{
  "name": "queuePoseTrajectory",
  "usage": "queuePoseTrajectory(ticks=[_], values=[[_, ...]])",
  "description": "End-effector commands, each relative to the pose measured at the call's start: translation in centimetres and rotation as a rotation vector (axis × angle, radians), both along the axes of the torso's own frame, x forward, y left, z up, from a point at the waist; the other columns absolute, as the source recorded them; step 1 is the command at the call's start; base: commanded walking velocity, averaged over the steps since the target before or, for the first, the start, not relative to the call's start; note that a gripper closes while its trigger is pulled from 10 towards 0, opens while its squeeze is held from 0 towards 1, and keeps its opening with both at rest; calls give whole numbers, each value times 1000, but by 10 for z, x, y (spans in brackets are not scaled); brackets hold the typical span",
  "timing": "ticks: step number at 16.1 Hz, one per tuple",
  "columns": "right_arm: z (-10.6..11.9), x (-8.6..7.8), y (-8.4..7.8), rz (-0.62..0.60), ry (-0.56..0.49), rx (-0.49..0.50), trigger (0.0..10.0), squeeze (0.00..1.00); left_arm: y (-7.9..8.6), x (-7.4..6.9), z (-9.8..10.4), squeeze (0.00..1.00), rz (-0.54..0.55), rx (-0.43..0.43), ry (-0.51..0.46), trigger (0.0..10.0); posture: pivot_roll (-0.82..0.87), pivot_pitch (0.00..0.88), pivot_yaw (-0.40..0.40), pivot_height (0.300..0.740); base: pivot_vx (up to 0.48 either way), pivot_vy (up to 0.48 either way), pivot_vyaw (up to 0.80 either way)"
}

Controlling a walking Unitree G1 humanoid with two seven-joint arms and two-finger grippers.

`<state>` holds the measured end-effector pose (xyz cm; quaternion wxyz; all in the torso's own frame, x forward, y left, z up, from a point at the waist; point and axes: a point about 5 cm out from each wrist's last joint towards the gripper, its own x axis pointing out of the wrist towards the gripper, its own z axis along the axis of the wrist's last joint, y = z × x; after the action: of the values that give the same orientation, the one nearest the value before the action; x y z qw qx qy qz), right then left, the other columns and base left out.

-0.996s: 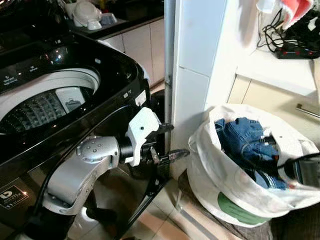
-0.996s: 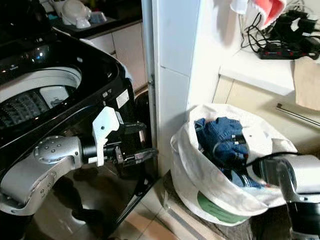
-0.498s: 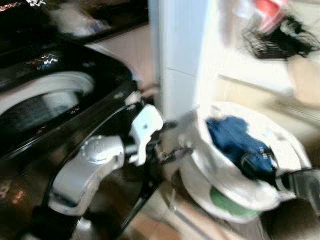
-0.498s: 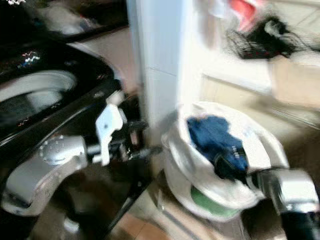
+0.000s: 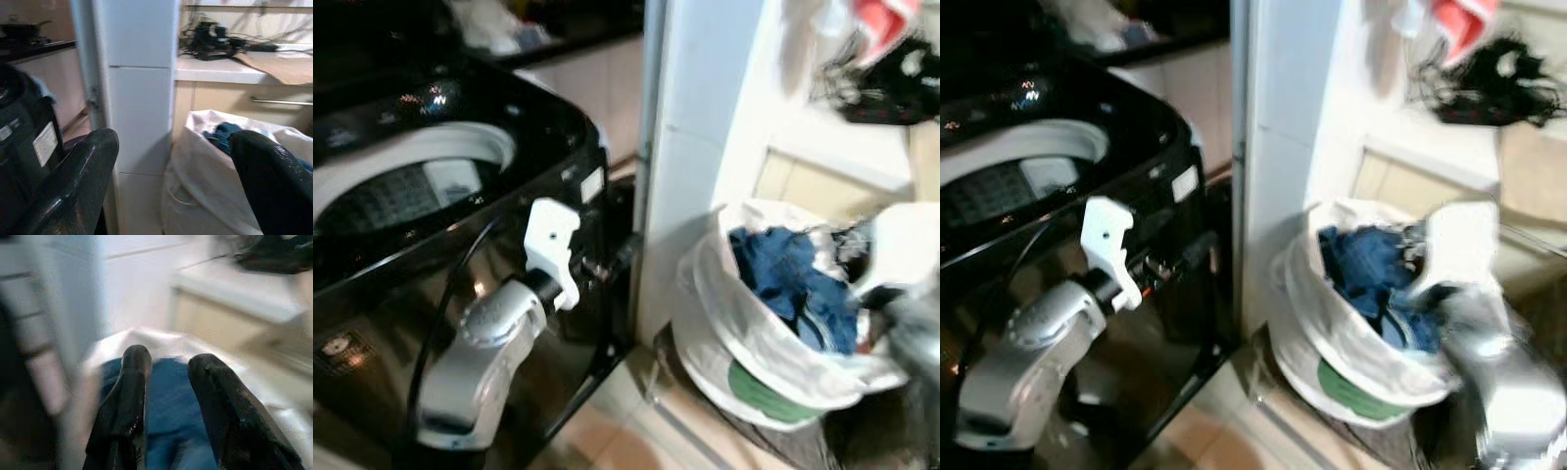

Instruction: Clothes washing

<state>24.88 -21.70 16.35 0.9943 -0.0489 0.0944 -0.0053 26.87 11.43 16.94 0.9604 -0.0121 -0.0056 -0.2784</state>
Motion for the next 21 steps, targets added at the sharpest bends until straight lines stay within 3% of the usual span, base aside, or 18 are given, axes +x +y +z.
queuePoseTrajectory(ticks=[1, 4, 12, 16, 19, 21], values=[[5, 1, 6, 34, -42, -12, 10000, 0, 4, 3, -2, 0, 55, 3, -1, 10000, -52, 0, -5, 740, 296, 0, 0], [1, 6, 27, 118, -33, 53, 10000, 0, 3, 5, -3, 0, 72, 52, -4, 10000, -52, 0, -19, 740, 361, 0, 0], [-7, 3, 39, 178, -19, 76, 10000, 0, 3, 8, 1, 0, 77, 68, -34, 10000, -46, 0, -18, 740, 406, 0, -110], [-10, 4, 36, 186, 8, 23, 10000, 0, 4, 8, 2, 0, 73, 55, -39, 10000, -45, 0, -15, 740, 0, 0, 0], [-8, 11, 24, 158, 21, -10, 10000, 0, 1, 7, 2, 0, 45, 45, -21, 10000, -46, 0, -17, 740, 0, 0, 0], [-15, 15, 15, 152, 102, -38, 10000, 0, 1, 7, 0, 0, 34, 65, -11, 10000, -45, 0, -17, 740, 0, 0, 0]])
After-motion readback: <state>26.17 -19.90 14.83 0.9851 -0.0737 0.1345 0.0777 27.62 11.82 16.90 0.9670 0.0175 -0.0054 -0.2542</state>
